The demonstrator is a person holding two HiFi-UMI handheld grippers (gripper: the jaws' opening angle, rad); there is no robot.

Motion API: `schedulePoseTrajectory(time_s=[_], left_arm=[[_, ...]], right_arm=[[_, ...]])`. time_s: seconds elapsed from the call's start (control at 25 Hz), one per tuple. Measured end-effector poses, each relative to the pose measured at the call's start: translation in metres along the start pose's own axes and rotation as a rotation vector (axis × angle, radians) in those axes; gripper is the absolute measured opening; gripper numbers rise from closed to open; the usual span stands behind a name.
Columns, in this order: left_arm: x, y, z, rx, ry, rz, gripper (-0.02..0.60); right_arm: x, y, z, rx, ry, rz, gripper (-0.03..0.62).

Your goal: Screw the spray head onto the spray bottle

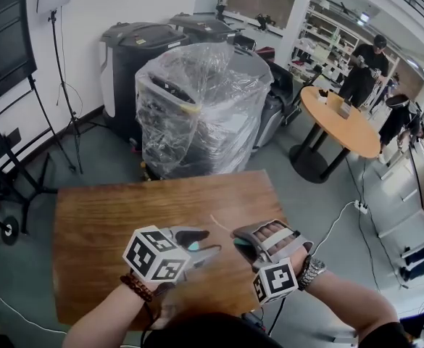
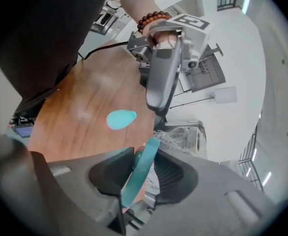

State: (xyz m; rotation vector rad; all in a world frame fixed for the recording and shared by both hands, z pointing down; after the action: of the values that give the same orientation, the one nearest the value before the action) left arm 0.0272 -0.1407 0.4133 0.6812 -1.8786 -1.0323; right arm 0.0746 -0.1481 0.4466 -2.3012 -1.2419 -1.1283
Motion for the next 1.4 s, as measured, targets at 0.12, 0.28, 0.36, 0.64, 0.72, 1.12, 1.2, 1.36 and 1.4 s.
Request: schedulePoseTrajectory(time_s=[0.12,0.28,0.36,0.64,0.72,1.12,1.2,1.36,1.4], left_arm=[[0.017,0.001,0.014,-0.003,-0.097,-0.087,0.223],[0.045,0.013,0.03,0.009,-0.238,-0.176,0.267],[0.059,0.024,0.035,0.016,-0.296,-0.207,0.301],[0.094,0.077,0.034,0.044,-0.416,-0.259,0.394],[0.101,0.091,0.027,0.059,-0.425,-0.277,0.431],[0.131,0.159,-0.021,0.198,-0.389,-0.288,0.463],[0.135,0.163,-0.027,0.212,-0.383,-0.291,0.463],[0.143,0.175,-0.035,0.242,-0.376,-0.296,0.465],[0.145,0.177,-0.036,0.249,-0.375,-0.299,0.465]], right_arm=[[-0.006,0.004,0.001,-0.009,-0.014,-0.09,0.117],[-0.009,0.008,0.003,-0.035,-0.035,-0.218,0.117],[-0.012,0.007,0.006,-0.043,-0.045,-0.281,0.116],[-0.018,0.001,0.015,-0.076,-0.075,-0.433,0.116],[-0.02,-0.002,0.018,-0.09,-0.087,-0.477,0.115],[-0.027,-0.021,0.031,-0.136,-0.164,-0.592,0.117],[-0.028,-0.023,0.034,-0.138,-0.173,-0.59,0.116],[-0.033,-0.03,0.038,-0.138,-0.185,-0.588,0.117],[-0.033,-0.031,0.038,-0.137,-0.188,-0.588,0.117]])
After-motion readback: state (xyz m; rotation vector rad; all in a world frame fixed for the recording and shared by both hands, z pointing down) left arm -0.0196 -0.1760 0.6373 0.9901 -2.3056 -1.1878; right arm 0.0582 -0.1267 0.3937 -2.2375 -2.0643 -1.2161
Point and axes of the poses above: the fingertips, and each gripper's own axes: z backward along the fingers, x to its left, y out of its underside, the point moved 1 cm from there along z, backward along the fingers, and after that the axes turned 6 degrees about -x, right-handed, at the moved point
